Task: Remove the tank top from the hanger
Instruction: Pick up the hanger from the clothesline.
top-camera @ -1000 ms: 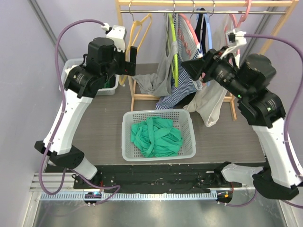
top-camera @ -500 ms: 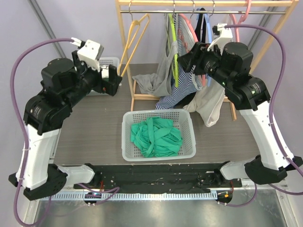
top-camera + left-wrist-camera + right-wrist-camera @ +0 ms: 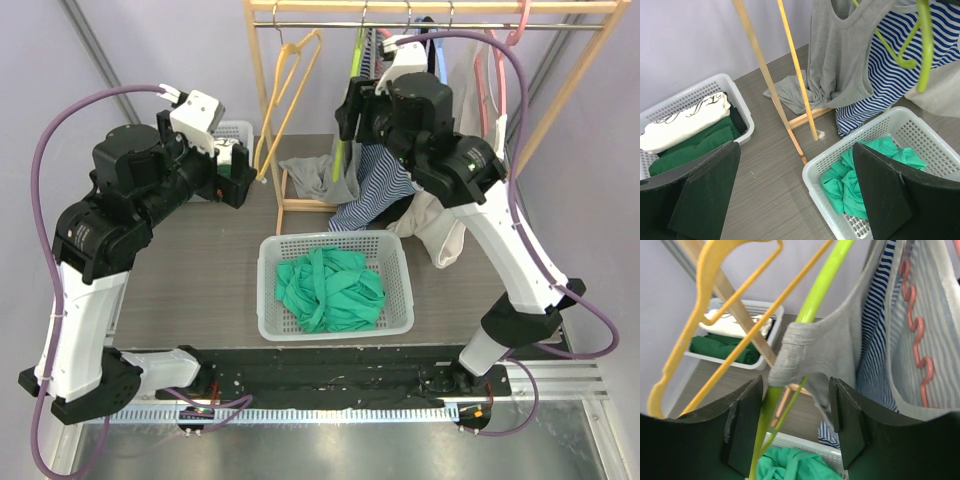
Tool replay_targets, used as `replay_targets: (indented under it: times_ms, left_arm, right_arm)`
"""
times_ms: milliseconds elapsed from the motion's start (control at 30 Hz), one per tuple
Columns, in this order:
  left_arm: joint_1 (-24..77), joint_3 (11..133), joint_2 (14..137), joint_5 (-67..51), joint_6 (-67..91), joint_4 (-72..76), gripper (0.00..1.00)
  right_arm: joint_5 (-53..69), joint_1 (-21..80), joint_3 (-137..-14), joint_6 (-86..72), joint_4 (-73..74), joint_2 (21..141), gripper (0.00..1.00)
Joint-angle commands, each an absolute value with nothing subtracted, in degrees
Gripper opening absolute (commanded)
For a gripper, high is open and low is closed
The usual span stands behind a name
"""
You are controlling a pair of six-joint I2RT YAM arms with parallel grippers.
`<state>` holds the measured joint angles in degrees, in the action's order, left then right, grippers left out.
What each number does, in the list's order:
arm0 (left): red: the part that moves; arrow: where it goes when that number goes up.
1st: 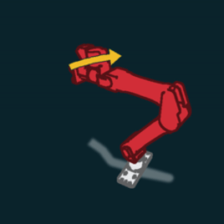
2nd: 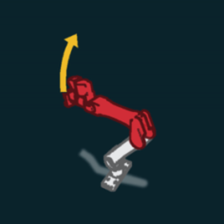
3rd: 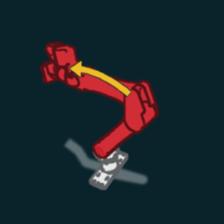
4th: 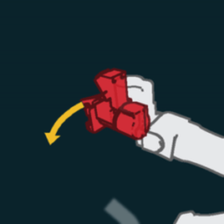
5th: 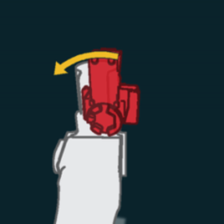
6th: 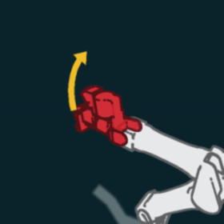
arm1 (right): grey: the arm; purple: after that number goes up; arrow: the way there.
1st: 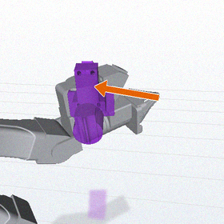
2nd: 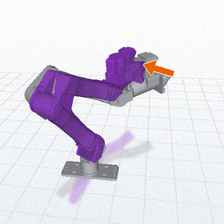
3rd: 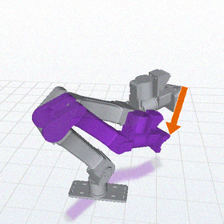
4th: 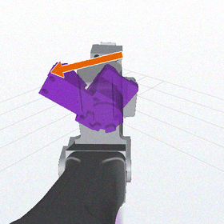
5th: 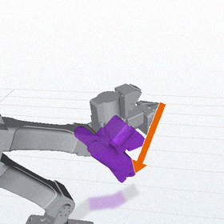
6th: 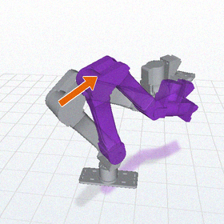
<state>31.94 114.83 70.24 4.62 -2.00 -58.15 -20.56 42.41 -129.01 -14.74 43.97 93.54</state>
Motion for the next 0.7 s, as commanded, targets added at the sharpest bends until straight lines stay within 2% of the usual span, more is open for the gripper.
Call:
replay_targets:
  times_ms: [0, 267, 633, 667]
  left_arm:
    - [31.5, 114.4, 69.3, 3.7, -2.6, -57.4, 1.00]
    - [30.9, 114.5, 69.8, 3.8, -2.5, -57.0, 1.00]
    - [30.1, 113.4, 69.1, 3.3, -1.9, -56.8, 1.00]
    - [30.1, 113.5, 69.0, 3.2, -2.0, -57.0, 1.00]
  right_arm:
    - [-33.3, 44.6, -128.6, -9.3, 43.1, 92.3, 0.60]
    - [-45.4, 49.0, -127.2, -4.0, 41.8, 93.6, 0.56]
    - [-48.2, 50.4, -127.7, -0.9, 38.7, 93.7, 0.42]
    - [-48.1, 50.4, -127.4, -1.0, 38.6, 93.7, 0.37]
